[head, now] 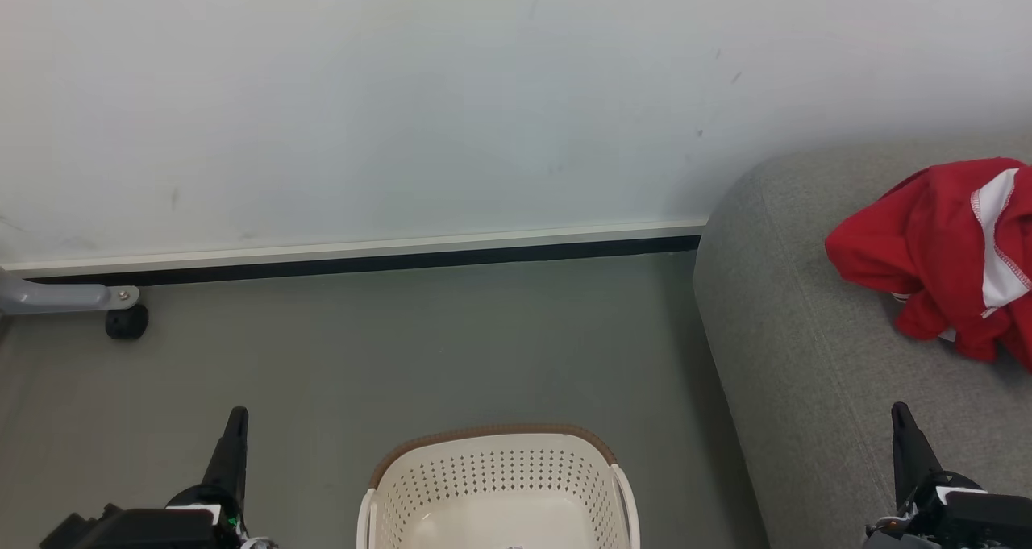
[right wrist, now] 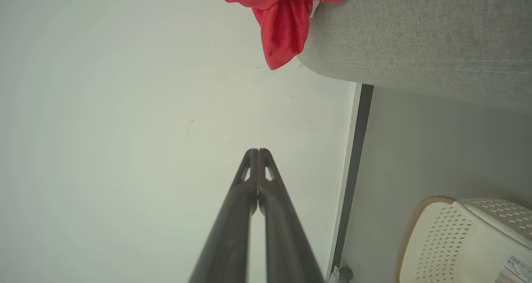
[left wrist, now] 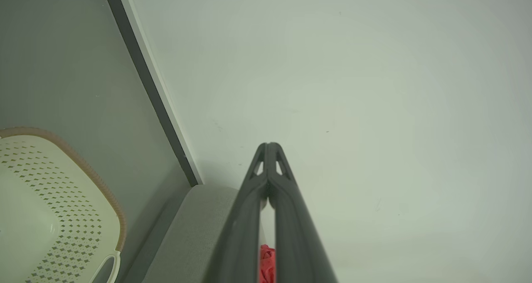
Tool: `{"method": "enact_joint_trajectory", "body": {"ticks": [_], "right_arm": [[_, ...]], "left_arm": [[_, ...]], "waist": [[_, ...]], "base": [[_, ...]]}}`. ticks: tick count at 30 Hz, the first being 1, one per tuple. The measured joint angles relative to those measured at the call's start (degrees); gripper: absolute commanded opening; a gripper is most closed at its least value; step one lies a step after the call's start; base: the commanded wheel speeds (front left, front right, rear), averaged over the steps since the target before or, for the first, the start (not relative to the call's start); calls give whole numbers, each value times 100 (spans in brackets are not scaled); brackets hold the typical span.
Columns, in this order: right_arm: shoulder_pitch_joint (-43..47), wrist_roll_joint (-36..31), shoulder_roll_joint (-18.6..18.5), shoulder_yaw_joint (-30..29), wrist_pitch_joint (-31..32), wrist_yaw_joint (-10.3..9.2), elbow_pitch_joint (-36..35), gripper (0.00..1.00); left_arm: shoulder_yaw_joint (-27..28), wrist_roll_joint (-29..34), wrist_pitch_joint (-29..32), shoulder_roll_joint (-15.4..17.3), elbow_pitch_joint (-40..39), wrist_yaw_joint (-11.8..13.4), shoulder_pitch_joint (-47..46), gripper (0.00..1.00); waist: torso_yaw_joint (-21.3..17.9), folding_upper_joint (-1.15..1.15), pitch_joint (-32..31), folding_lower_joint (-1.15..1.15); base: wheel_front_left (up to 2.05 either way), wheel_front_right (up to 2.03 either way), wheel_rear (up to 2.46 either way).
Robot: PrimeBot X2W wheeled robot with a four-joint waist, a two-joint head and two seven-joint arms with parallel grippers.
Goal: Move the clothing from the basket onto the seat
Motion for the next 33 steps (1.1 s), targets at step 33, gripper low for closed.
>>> {"method": "enact_joint_trajectory", "body": {"ticks": [33], "right_arm": [[0,1,2,0,0,0,0,0]], "left_arm": [[0,-5,0,-1,8,0,-1,0]], "waist": [[0,0,-1,0]], "base": [[0,0,0]]}}
